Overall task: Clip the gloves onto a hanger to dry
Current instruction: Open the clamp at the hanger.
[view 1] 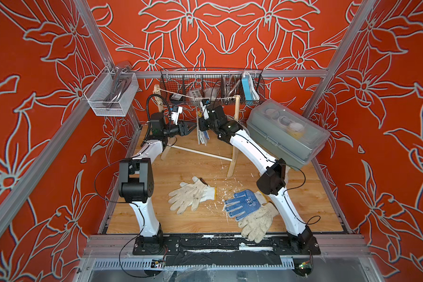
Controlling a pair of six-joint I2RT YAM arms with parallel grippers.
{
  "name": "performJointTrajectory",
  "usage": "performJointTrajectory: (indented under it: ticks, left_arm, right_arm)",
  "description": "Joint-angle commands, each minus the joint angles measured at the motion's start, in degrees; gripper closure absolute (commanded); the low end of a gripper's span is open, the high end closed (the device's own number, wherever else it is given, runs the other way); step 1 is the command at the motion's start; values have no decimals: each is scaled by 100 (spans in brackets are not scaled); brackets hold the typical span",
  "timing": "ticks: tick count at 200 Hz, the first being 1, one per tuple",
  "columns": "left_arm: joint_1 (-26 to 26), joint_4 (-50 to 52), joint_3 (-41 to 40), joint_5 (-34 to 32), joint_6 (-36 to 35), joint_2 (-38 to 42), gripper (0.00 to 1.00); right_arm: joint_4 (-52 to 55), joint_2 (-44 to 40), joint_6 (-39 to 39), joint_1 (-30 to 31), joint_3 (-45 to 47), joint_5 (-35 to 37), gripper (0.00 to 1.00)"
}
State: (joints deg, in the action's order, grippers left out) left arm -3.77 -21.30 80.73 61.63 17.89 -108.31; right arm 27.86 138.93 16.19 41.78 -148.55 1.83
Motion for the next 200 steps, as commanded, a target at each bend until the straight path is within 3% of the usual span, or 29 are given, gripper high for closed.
performJointTrajectory:
  ticks: [1,44,150,200]
  left_arm:
    - [-25,300,-89,86,-332,364,41]
    - [-153,573,-230,-35,-520,555,38]
    - [-501,1003,-637,-124,-584,1143,31]
    - [-722,1521,-503,173,-569,1227,31]
  right_arm:
    - [-328,185,76,24,-234,-475,100]
    - [-342,283,178,15,-264,-1206,100]
    - [-708,406,644,9,-292,-2239,100]
    - [-890,450,745,29,-341,-2617,100]
